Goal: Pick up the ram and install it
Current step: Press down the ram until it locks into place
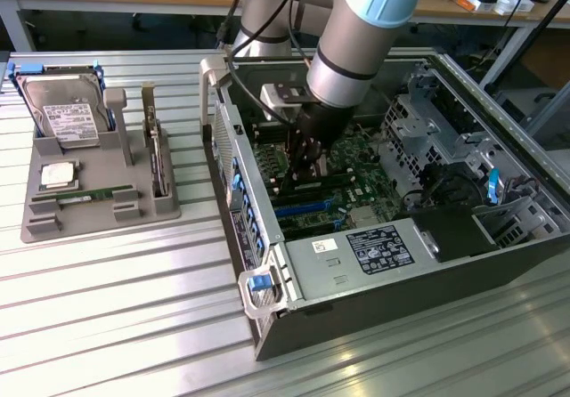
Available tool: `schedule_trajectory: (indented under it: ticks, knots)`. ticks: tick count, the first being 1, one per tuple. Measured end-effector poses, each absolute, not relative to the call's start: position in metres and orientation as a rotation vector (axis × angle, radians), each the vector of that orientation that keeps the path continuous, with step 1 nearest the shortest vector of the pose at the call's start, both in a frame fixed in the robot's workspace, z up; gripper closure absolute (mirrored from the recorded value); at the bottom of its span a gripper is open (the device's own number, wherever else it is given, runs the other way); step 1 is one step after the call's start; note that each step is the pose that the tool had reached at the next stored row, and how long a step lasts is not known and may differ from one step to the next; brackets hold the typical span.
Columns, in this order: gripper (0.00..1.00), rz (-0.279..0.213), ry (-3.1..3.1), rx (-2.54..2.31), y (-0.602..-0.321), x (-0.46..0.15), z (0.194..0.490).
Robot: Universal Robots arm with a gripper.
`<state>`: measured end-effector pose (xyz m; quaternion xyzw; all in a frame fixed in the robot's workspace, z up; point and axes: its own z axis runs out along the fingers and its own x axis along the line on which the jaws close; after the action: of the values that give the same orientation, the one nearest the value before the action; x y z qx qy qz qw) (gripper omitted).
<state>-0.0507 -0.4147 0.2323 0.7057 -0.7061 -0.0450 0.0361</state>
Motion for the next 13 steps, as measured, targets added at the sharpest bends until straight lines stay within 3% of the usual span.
schedule_trajectory:
  ticks: [6, 9, 13]
  knots:
    - [0.89, -0.138, -2.169, 2.168, -0.415, -0.051, 0.231]
    - [0.89, -0.138, -2.169, 2.168, -0.415, -0.049, 0.252]
    - [0.89, -0.155, -2.169, 2.168, -0.415, -0.019, 0.252]
